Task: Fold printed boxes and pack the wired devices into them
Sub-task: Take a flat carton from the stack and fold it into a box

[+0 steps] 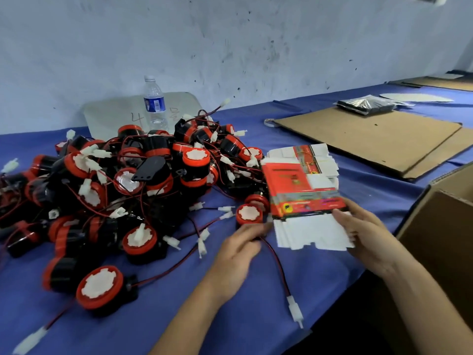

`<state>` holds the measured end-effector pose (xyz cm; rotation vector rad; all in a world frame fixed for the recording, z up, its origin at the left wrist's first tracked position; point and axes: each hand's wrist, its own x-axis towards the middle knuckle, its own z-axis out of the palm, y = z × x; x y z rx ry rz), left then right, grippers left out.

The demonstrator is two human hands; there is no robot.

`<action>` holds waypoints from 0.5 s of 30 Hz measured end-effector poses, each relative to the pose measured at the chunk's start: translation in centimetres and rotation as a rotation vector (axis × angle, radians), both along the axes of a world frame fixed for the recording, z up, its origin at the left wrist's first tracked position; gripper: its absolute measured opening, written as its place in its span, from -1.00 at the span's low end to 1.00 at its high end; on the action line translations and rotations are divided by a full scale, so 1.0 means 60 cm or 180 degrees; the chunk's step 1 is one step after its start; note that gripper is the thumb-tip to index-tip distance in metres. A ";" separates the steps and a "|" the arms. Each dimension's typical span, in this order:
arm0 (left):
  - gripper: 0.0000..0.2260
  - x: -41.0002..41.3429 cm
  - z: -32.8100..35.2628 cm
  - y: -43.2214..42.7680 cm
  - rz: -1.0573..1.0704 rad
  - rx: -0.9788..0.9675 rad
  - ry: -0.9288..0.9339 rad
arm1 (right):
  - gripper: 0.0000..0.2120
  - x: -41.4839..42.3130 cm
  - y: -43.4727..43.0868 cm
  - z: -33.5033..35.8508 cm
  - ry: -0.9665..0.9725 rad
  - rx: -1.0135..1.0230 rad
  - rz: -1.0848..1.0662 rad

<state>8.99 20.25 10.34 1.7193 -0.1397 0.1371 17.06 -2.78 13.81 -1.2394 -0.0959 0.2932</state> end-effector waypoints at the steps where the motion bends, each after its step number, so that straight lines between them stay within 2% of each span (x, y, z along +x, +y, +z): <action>1: -0.63 0.001 -0.010 -0.007 -0.0102 0.0806 -0.0290 | -0.61 -0.002 -0.017 -0.003 0.0048 -0.0061 -0.0251; 3: -0.59 0.001 -0.028 -0.016 -0.0397 0.1941 -0.0648 | -0.65 -0.010 -0.045 -0.010 0.0095 -0.0494 -0.0588; 4: -0.66 0.003 -0.034 -0.016 -0.0453 0.2172 -0.0736 | -0.67 -0.014 -0.053 -0.015 0.0093 -0.0788 -0.0708; 6: -0.80 0.007 -0.036 -0.014 -0.0303 0.2274 -0.0793 | -0.68 -0.020 -0.063 -0.023 0.0039 -0.1379 -0.0939; 11: -0.77 0.016 -0.039 0.004 0.0362 0.2172 -0.0718 | -0.64 -0.013 -0.037 -0.044 -0.0325 -0.2125 -0.1298; 15: -0.74 0.015 -0.039 0.007 0.0543 0.2136 -0.0579 | -0.61 -0.002 -0.001 -0.054 -0.0884 -0.2885 -0.1666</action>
